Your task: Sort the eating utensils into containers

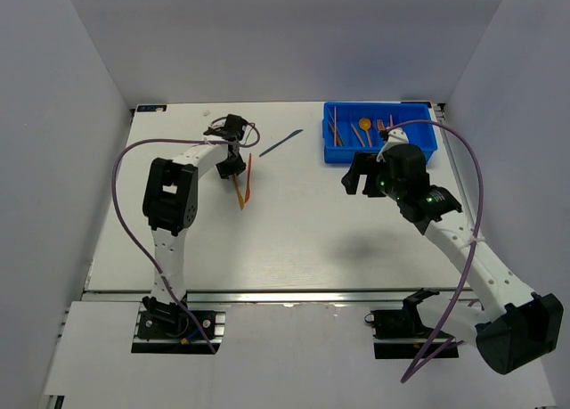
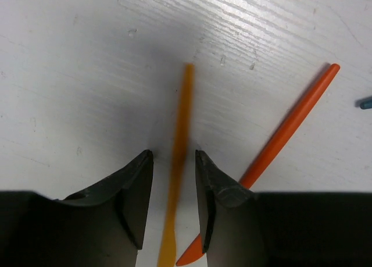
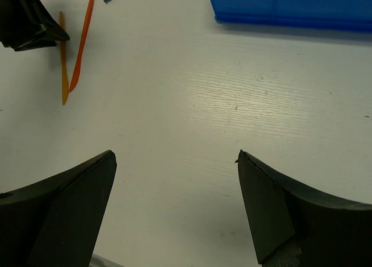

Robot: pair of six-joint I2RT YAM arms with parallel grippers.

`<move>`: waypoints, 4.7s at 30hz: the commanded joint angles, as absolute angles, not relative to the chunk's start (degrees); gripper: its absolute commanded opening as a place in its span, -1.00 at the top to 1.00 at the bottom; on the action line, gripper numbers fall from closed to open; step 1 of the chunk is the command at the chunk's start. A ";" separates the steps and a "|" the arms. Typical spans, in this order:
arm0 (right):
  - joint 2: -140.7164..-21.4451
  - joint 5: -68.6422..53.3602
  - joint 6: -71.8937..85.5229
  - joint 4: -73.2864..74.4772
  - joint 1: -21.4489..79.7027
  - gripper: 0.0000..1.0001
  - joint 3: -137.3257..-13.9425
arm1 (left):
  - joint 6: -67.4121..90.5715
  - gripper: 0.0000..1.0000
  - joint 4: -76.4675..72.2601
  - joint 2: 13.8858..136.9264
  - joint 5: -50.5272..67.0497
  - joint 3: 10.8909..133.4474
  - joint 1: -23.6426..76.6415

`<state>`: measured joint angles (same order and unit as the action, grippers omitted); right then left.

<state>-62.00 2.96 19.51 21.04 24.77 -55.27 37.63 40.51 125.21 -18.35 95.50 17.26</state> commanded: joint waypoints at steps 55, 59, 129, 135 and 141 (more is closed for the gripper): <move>-102.21 -15.73 39.99 -21.01 47.11 0.43 -63.45 | 43.59 1.00 22.24 79.45 1.66 59.06 29.97; -101.61 -13.72 39.03 -19.69 46.67 1.00 -62.93 | 43.68 0.29 24.85 78.93 -1.82 60.55 29.97; -93.10 -4.74 14.41 18.74 -0.27 -0.79 -83.88 | 33.66 -0.87 35.59 103.44 -15.82 80.24 25.93; -80.87 -6.42 15.81 15.03 6.85 -0.79 -65.85 | 30.07 -0.50 35.69 111.95 -15.39 85.42 23.56; -76.29 -5.98 16.96 13.18 13.09 -0.79 -60.12 | 23.03 -0.40 33.05 120.13 -9.58 94.81 21.53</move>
<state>-79.72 -5.98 15.62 17.41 11.16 -60.12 27.70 35.35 118.87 -12.60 89.06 22.15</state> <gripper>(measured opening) 0.894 0.713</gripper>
